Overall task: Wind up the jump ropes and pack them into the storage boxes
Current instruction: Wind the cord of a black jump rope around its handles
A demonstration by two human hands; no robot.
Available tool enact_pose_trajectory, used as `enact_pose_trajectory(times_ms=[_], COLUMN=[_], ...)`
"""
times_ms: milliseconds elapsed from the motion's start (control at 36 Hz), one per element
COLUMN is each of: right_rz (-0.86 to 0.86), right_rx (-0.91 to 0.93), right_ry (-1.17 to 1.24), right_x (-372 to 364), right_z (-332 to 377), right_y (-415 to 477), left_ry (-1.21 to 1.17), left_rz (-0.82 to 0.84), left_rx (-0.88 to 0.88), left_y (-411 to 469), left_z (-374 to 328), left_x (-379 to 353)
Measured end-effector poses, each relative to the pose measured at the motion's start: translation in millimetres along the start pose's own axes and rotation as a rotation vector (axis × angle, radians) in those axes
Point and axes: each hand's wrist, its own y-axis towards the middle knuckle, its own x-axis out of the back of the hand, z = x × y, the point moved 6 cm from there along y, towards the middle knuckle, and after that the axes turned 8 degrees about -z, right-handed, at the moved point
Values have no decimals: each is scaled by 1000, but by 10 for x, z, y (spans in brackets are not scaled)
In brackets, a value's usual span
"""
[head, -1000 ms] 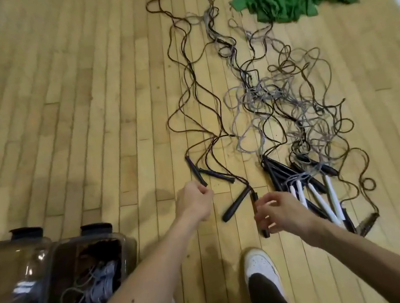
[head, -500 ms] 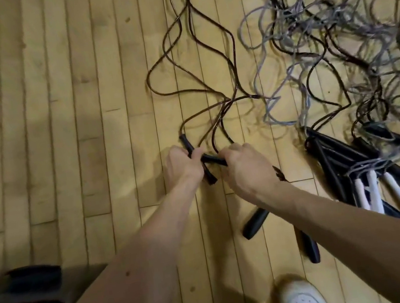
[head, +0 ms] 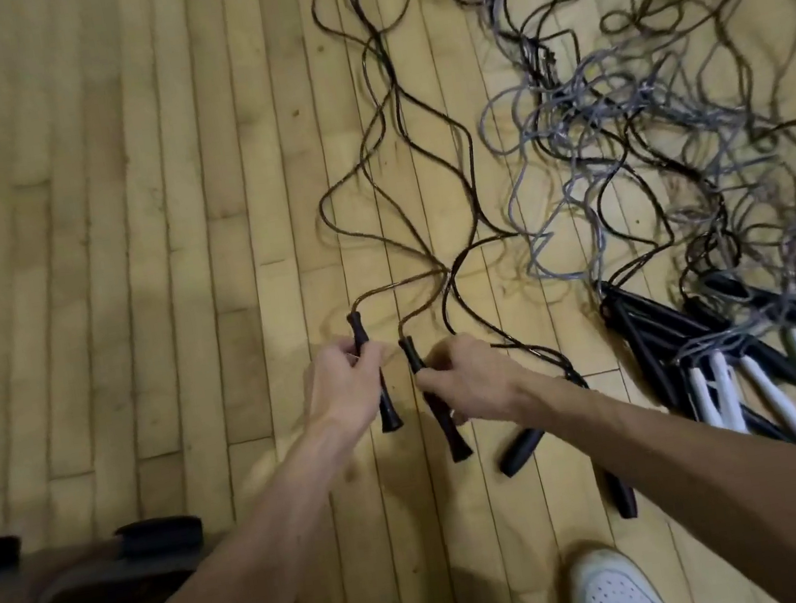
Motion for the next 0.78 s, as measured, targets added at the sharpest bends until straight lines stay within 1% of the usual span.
enact_pose_trajectory(times_ms=[56,139,250,333,361,417,444,500,528,556,639,694,778], right_rz=[31,45,26,17,25,24,-7,-48,-54,-79,-136,-179,-218], right_rx=[-5,65,182,275,291,387,419,521,554,619,768,850,926], right_ry=[169,316,430,533,561,577,588,596,613,594,524,475,449], right_x=[99,288,673,1034,1095,1317,1438,1645,1701,1814,1967,2030,2069], right_z=[321,852,1644,2307,2373,2719,2917,3305,3383,3634,3965,4124,4232], right_y=[-206,-565,-1209,-1976,-2017,-2412,-2702,-3292,-3370,-3879,-4697,-5362,-6079], left_ry=[-57,-187,-320,-369,-382,-401,-399,-383,-365,-380,-382,-455,-512], left_rz=[-44,-107,-173,-242,-226,-228,-234,-238,-235,-272,-323,-346,-351], left_rx=[-57,-131,-241,-323,-343,-427,-459,-606,-677,-759,-933,-1021,-1106], left_y=[-154,-464,-944,-1493,-1516,-1841,-2095,-2661,-2752,-3217,-3984,-4556,-5160], left_z=[-281,-746,-1420,-2006,-2088,-2429,-2606,-2974,-3070,-3277,-3576,-3691,-3800], left_x=[281,737,1488,2216,2255,2604,2812,3199,3239,3535,3888,4155,4374])
